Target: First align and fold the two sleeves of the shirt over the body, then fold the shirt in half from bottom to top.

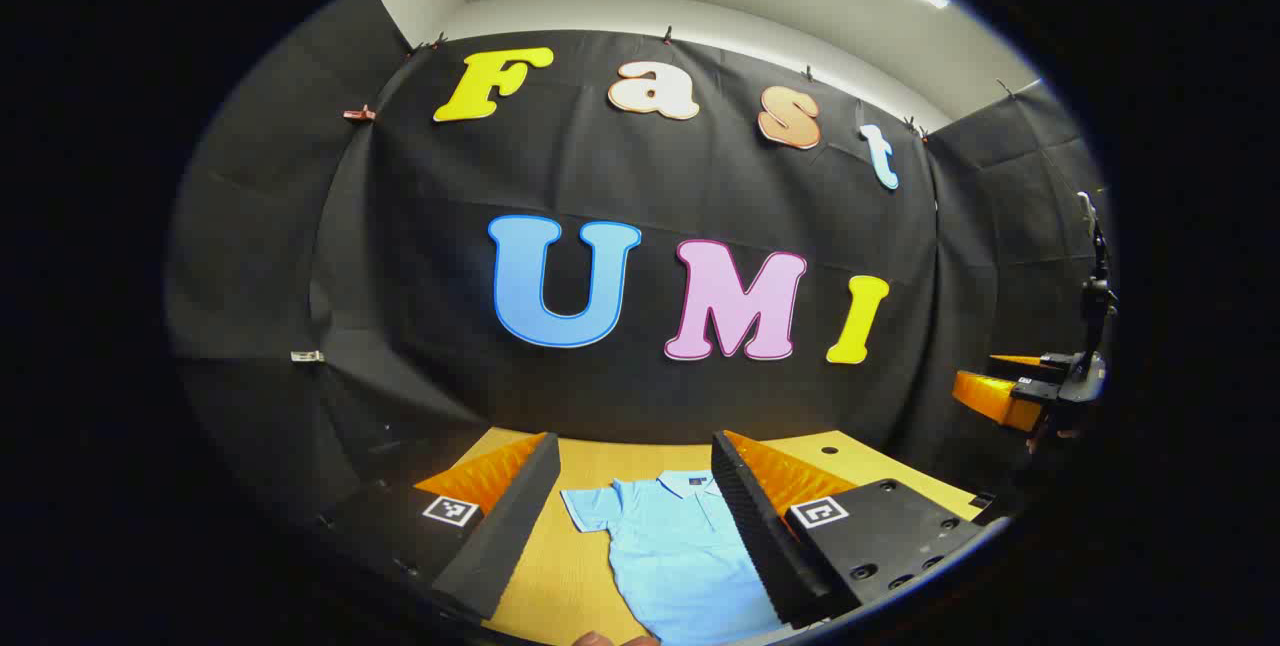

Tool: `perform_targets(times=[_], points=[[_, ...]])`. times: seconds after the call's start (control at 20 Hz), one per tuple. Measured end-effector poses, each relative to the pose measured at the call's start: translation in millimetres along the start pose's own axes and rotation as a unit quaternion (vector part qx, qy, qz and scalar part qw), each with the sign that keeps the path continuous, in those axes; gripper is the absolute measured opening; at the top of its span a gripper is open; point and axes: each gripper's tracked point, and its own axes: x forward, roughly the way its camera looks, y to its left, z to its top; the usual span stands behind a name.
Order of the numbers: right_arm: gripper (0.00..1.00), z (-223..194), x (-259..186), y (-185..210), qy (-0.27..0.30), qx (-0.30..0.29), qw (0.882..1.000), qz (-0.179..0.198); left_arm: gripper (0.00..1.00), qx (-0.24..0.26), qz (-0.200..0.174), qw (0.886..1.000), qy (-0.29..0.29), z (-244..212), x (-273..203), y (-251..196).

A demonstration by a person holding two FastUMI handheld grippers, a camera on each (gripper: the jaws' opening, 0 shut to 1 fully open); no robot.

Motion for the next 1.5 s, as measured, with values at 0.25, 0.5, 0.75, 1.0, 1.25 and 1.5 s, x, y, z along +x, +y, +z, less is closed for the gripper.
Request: perform_targets(times=[0.25,0.5,0.75,1.0,1.25,1.5], points=[[0.97,-4.0,1.8,-0.9,0.006,-0.012,1.0,0.0,0.98,-0.004,-0.012,1.0,-0.002,3.1,7.5,-5.7],[0.97,-1.3,7.3,-2.3,0.005,-0.019,1.0,0.0,0.97,-0.001,-0.013,1.0,-0.009,6.8,11.4,-3.6],[0.95,3.9,12.5,-7.8,0.004,-0.02,1.0,-0.007,0.98,-0.003,-0.021,1.0,-0.008,7.8,19.2,-6.1],[0.97,-10.7,31.1,-16.3,0.021,-0.029,0.999,0.002,0.97,-0.003,-0.026,1.0,-0.011,6.1,27.2,-7.9],[0.97,-52.5,85.1,-30.9,0.075,-0.02,0.996,0.037,0.98,-0.001,-0.024,1.0,0.0,-1.9,39.2,-9.8],[0.97,-128.6,171.1,-57.3,0.139,-0.026,0.988,0.063,0.97,0.012,-0.005,1.0,0.015,-11.2,65.7,-12.1]])
